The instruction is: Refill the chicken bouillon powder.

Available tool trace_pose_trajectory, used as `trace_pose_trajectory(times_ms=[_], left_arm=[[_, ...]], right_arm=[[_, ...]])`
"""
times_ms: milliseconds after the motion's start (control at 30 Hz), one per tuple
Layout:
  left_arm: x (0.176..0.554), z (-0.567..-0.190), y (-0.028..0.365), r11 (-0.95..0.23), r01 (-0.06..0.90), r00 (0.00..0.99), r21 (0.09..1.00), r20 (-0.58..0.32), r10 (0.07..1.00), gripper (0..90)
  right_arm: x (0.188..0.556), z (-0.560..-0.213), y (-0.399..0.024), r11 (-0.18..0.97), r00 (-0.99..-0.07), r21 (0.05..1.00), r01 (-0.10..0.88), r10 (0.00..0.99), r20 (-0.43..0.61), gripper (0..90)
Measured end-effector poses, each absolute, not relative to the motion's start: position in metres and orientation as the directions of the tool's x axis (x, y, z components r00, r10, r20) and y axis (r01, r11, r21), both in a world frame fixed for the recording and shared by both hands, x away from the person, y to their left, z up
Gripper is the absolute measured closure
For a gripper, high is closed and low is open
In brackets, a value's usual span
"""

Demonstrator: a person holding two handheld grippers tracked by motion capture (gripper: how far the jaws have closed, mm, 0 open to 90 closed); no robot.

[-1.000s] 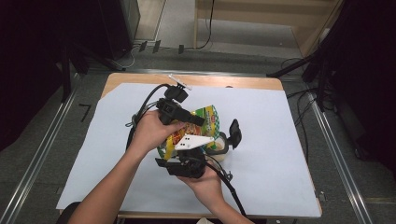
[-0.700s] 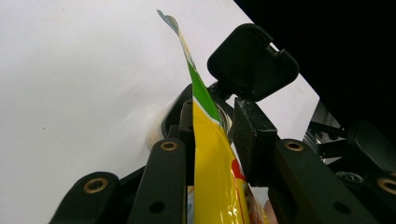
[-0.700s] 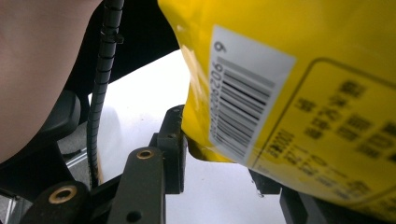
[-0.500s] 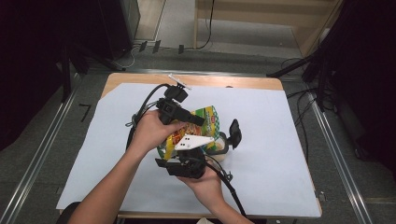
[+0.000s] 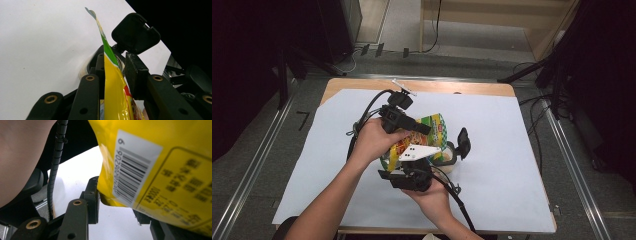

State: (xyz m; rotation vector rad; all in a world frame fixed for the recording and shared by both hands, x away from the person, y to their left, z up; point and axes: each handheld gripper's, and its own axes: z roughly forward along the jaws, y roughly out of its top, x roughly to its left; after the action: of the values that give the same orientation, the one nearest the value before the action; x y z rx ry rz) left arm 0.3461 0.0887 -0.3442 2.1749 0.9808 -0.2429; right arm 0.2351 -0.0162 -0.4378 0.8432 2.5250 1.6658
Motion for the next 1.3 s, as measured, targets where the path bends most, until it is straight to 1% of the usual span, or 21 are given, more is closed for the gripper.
trace_pose_trajectory(times_ms=[1300], left_arm=[[0.3462, -0.3430, 0.0898, -0.447, 0.710, 0.695, 0.544, -0.437, 0.571, 73.4]], right_arm=[[0.2330, -0.4353, -0.0157, 0.291, -0.852, 0.851, 0.437, 0.437, 0.288, 63.0]])
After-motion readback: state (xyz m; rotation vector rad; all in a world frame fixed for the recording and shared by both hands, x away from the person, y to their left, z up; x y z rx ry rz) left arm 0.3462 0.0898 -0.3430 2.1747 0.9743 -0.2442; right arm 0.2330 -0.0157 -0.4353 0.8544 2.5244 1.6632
